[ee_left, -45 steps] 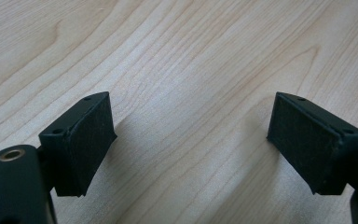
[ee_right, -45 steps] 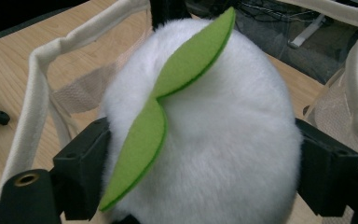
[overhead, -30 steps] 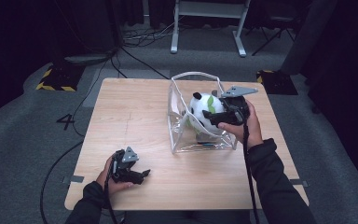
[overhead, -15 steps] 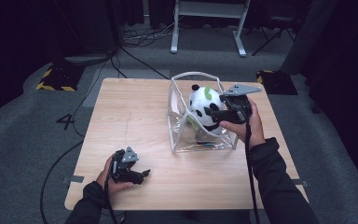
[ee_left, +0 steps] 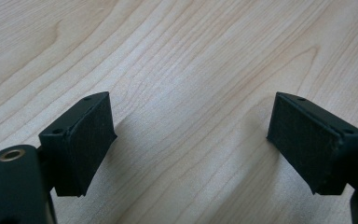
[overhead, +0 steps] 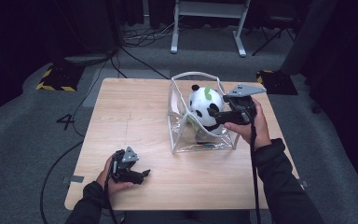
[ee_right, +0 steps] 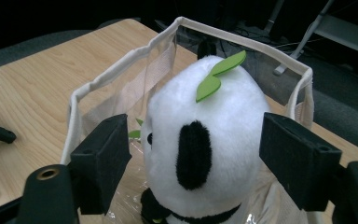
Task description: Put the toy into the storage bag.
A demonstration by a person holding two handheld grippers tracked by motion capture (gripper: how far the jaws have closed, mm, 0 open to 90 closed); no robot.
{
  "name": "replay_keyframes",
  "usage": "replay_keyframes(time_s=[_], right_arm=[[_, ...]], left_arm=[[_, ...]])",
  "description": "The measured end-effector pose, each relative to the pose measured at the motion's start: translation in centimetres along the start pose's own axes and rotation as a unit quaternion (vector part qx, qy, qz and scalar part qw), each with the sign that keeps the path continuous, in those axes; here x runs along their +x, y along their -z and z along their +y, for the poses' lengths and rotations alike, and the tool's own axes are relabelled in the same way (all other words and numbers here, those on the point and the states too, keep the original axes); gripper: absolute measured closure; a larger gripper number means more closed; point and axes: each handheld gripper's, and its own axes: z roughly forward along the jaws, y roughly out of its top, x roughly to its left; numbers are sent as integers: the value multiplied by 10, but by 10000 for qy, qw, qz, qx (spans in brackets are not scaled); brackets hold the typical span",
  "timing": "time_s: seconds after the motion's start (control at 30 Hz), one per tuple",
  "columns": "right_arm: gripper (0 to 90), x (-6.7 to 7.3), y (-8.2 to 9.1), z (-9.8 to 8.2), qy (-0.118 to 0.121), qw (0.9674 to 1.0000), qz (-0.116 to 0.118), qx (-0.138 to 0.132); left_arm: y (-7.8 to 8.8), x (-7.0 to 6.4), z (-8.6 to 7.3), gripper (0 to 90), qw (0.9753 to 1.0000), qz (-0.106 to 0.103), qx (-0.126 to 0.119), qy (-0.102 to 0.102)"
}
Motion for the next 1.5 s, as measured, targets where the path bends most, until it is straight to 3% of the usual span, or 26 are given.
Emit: replay_keyframes(time_s=[0.73, 1.5], right_arm=[[254, -5, 28, -7, 319, 9994, -41, 106], [253, -15, 54, -27, 378, 9991, -141, 115]], left_arm=[[0, 0, 0, 147, 10000, -3, -1, 8], [0, 0, 0, 146, 10000, 4, 1, 13]])
